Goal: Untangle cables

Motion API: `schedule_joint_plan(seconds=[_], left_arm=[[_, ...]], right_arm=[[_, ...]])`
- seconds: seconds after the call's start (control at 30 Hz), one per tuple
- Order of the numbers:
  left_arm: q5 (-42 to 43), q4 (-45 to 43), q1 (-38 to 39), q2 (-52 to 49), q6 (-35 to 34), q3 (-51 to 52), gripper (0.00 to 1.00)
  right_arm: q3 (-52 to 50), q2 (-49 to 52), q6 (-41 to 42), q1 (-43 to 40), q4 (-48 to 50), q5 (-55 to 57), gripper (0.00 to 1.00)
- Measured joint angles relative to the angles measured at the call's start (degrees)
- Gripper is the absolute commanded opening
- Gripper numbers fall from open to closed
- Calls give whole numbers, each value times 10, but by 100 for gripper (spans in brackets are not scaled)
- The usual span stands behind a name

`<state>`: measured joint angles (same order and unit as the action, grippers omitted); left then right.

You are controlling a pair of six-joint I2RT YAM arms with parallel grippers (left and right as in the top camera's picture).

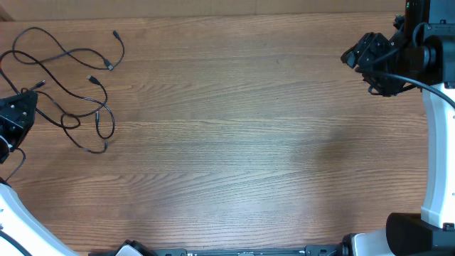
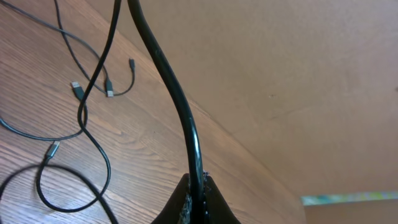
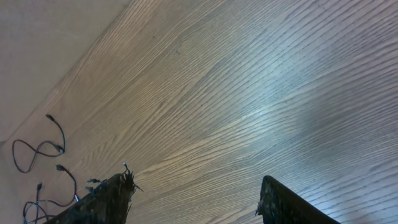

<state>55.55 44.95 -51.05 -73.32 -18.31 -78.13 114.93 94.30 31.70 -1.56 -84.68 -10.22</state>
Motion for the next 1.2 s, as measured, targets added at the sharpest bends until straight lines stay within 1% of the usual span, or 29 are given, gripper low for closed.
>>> schedule_joint_plan(seconds=[0.13, 0.23, 0.43, 0.57, 0.77, 0.87, 1.0, 1.1, 1.2], left_arm=[[0, 19, -1, -5, -27, 0, 4], [20, 43, 1, -22, -31, 0, 4], [111, 56, 35, -45, 36, 1, 4], [151, 32, 57, -37, 54, 2, 4], [188, 2, 68, 3, 52, 2, 4], [246, -28, 68, 22, 53, 2, 4], [300, -32, 68, 27, 53, 2, 4], [311, -31, 68, 27, 54, 2, 4], [296, -17, 68, 26, 52, 1, 4]], right_arm=[[0, 0, 0, 0, -1, 0, 65], [0, 0, 0, 0, 1, 0, 65], [0, 0, 0, 0, 7, 0, 65], [0, 0, 0, 0, 7, 0, 65], [0, 0, 0, 0, 7, -1, 65], [0, 0, 0, 0, 7, 0, 65], [0, 0, 0, 0, 7, -1, 65], [0, 0, 0, 0, 7, -1, 65], [0, 0, 0, 0, 7, -1, 65]])
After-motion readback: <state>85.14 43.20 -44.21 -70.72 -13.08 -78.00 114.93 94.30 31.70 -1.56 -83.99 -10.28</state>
